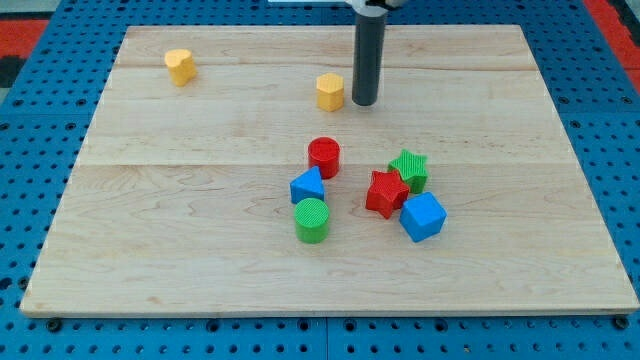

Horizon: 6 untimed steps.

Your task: Place yellow hexagon horizontally right to yellow heart

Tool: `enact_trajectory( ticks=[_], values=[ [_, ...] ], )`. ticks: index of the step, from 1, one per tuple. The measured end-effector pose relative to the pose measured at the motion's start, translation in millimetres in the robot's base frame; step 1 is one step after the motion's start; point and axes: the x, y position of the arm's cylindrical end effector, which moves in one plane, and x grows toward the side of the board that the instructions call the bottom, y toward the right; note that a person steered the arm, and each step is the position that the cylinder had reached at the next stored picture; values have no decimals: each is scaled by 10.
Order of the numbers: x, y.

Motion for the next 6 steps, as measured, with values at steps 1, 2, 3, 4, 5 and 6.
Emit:
enact_trajectory(
  ticks=[1, 2, 3, 4, 5, 6],
  values=[
    [6, -18],
    [17, -312],
    [17, -560],
    [17, -605],
    [-81, -604],
    [-479, -604]
  ],
)
